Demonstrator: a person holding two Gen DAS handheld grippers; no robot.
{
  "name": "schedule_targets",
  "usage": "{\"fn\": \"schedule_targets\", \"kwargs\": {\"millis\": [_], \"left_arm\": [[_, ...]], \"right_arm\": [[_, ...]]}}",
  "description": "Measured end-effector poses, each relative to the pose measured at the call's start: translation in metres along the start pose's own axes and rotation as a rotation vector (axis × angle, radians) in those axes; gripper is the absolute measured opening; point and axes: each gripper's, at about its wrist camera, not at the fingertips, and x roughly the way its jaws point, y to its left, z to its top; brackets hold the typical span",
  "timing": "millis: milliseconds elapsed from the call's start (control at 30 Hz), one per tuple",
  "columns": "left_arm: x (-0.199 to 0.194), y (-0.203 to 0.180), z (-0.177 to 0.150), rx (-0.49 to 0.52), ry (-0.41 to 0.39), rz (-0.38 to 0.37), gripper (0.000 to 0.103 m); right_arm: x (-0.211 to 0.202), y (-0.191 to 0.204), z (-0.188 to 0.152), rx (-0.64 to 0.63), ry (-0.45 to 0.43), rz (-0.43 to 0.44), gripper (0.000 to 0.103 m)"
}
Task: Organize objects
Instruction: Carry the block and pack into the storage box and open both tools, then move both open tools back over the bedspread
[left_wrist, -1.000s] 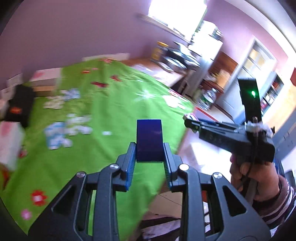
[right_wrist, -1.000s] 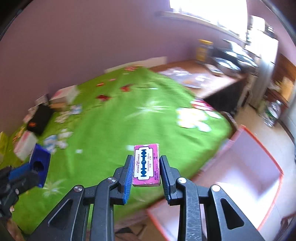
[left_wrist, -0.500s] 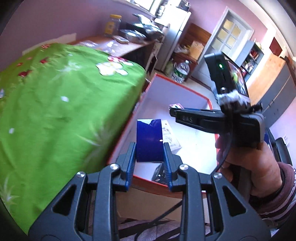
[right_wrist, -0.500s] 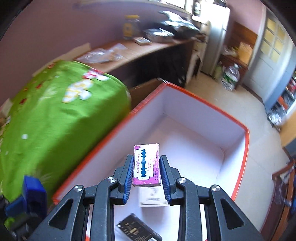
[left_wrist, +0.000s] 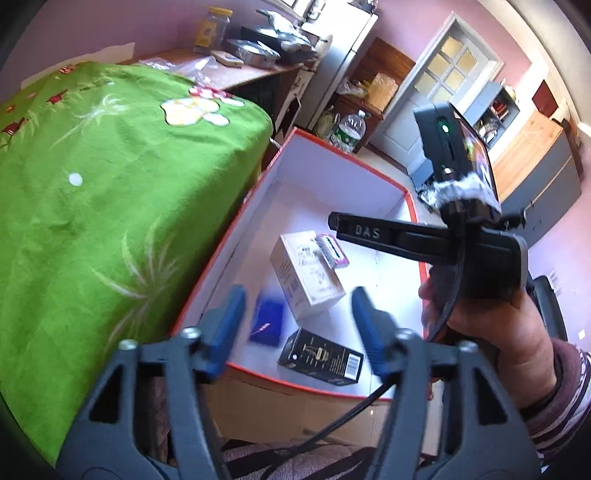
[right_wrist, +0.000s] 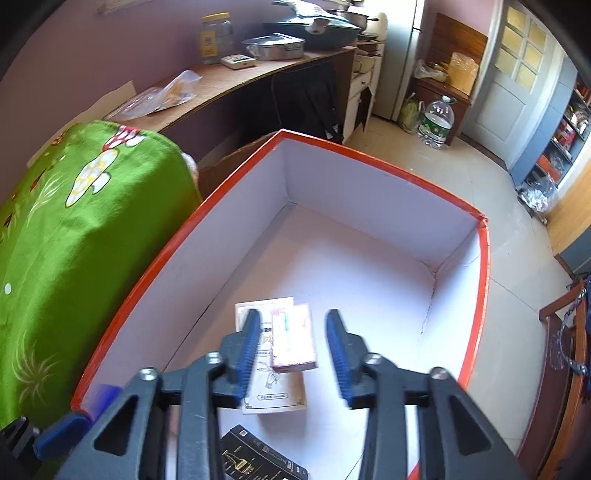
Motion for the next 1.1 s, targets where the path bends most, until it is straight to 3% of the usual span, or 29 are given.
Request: {"fn": "schedule_targets", "kwargs": {"millis": [200,400,500,633,767,1100], "left_arm": [[-0.023,-0.002,0.002,0.006,-0.057,0.036,0.07],[-0.068,-0.001,0.003,0.094,-0.204,0.195,0.076],[-0.095,0.009,0.003,0.08,-0.235,0.28,0.076],[-0.136,0.033,0.002,0.039,-0.282,0.331,0.08],[-0.174,0.052,0.0,0.032,-0.328,0.446,0.08],[-0.244,0.108,-0.007,-0.048,-0.39,0.52,0.08]], "right_arm": [[-0.013,-0.002,0.005,0.048,-0.052,0.017,0.058],[-0.039,0.03,0.01,0.005,-0.156,0.076,0.059],[-0.052,0.05,0.013,-0.025,-0.194,0.112,0.06],[-0.064,0.079,0.014,-0.07,-0.236,0.144,0.061],[-0.072,0.112,0.008,-0.117,-0.245,0.184,0.061],[-0.101,0.186,-0.003,-0.219,-0.289,0.294,0.062]]}}
